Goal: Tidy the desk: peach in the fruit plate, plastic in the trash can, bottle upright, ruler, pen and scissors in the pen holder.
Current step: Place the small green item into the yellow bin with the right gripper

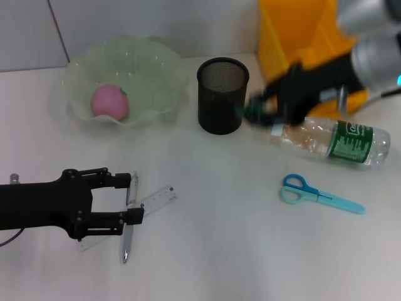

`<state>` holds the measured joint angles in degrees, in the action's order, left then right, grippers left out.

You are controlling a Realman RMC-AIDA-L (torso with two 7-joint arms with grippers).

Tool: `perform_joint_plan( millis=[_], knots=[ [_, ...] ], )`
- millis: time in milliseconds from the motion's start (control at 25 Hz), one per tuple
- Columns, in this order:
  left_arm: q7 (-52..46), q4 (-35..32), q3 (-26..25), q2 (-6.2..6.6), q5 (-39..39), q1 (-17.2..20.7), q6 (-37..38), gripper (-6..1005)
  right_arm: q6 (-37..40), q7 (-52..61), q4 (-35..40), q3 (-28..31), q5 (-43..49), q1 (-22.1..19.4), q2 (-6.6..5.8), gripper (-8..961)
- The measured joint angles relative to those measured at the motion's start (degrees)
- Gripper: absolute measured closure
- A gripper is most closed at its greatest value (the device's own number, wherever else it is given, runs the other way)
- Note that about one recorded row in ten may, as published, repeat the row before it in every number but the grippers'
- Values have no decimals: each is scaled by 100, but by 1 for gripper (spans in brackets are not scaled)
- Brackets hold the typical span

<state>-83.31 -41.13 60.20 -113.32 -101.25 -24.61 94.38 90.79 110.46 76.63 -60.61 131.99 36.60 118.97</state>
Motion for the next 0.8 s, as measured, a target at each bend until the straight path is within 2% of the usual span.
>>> perform_joint_plan(
  millis=[40,120,200,240,280,320,360,440,640,800],
  knots=[
    [0,0,0,0,0,0,0,197,-521,-4,32,367,-329,-146,5,521],
    [-1,0,0,-4,1,0,0,197,-736,-4,28,475,-433,-201,9,530],
    [-1,-1,0,-7,1,-1,0,197,-1403,-3,-28,622,-736,-359,16,539],
    [-1,-1,0,-7,1,-1,0,197,-1981,14,-110,635,-929,-472,20,549],
    [-1,-1,0,-7,1,-1,0,197,-1981,14,-110,635,-929,-472,20,558],
    [-1,-4,0,-9,1,-5,0,197,-2494,65,-211,618,-1008,-539,24,568],
    [-1,-4,0,-9,1,-5,0,197,-2494,65,-211,618,-1008,-539,24,577],
    [-1,-5,0,-2,1,-14,0,197,-3160,203,-432,602,-1006,-557,28,601],
    [-11,-3,-29,-3,1,-19,0,197,-3837,463,-954,656,-704,-393,-1,656],
    [-28,-3,-47,-4,1,-30,0,197,-4054,664,-1198,672,-312,-269,-2,691]
  ],
)
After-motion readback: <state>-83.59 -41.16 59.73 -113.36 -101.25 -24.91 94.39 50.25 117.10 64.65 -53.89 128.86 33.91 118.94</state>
